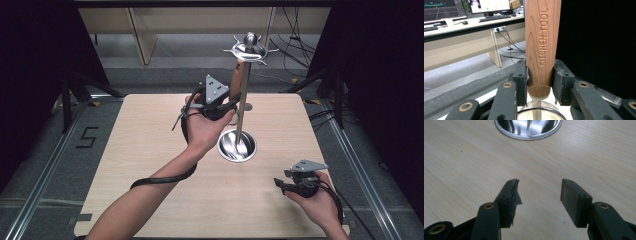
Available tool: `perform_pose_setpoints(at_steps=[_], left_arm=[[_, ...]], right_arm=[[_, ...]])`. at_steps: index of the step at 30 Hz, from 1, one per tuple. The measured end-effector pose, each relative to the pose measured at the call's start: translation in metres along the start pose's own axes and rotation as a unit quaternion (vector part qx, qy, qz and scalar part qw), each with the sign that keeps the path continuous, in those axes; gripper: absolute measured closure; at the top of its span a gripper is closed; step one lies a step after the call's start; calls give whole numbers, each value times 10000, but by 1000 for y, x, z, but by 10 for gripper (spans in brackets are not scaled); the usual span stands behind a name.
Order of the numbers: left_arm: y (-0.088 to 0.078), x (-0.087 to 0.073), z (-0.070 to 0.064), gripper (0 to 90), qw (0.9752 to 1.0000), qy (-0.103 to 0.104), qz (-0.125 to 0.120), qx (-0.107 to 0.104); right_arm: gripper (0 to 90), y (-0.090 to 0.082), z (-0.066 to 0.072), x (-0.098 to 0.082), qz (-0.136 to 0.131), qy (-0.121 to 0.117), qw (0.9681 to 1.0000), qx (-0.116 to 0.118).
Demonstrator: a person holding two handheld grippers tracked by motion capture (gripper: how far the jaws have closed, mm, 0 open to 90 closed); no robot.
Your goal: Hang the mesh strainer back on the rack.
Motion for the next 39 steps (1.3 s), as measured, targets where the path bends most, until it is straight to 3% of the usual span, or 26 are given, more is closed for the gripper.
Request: perform_pose_setpoints(at_steps=[1,12,14,18,22,25,26,27,28,30,32,34,35,36,37,39], left_arm=[[1,1,1,669,10000,75,-24,1],[-3,-1,1,610,9998,103,89,-146],[-9,-4,2,583,9995,-9,137,-270],[-24,-11,4,546,9988,14,269,-406],[-42,-25,12,520,9976,5,433,-540],[-56,-50,22,492,9969,23,550,-570],[-58,-57,26,479,9969,75,551,-554],[-61,-68,30,472,9966,77,612,-546],[-65,-82,37,465,9962,83,676,-538],[-71,-105,49,453,9953,130,805,-518],[-76,-126,59,434,9946,92,921,-478],[-82,-150,70,404,9931,27,1095,-431],[-89,-175,81,398,9919,-43,1224,-345],[-89,-175,81,394,9919,-43,1224,-345],[-93,-188,86,395,9910,-11,1299,-315],[-101,-215,94,412,9875,-174,1546,-250]], right_arm=[[486,0,0,0,1,8,10000,4],[485,0,1,0,24,18,10000,13],[485,0,-1,0,-10,-79,10000,-13],[485,0,1,0,8,13,10000,29],[485,0,-1,0,1,-80,10000,-1],[485,0,-1,0,-9,-85,10000,-10],[485,-1,2,0,39,129,9999,60],[485,0,0,0,-12,2,10000,10],[485,-1,2,0,38,137,9999,65],[485,0,-1,0,-2,-36,10000,8],[484,0,-1,0,-1,-34,10000,9],[484,0,-1,0,4,-24,10000,8],[484,1,1,0,4,89,10000,14],[484,1,1,0,4,89,10000,14],[485,1,0,0,23,60,10000,26],[485,0,0,0,43,66,10000,34]])
Point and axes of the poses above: each handheld gripper's, and its own axes: y roughly forward along the jaws, x roughly out of its top, z roughly to its left, the point moved 2 cm from there along y, roughly forward along the jaws, and after that the axes turned 10 degrees about z, right-handed, at the moved point
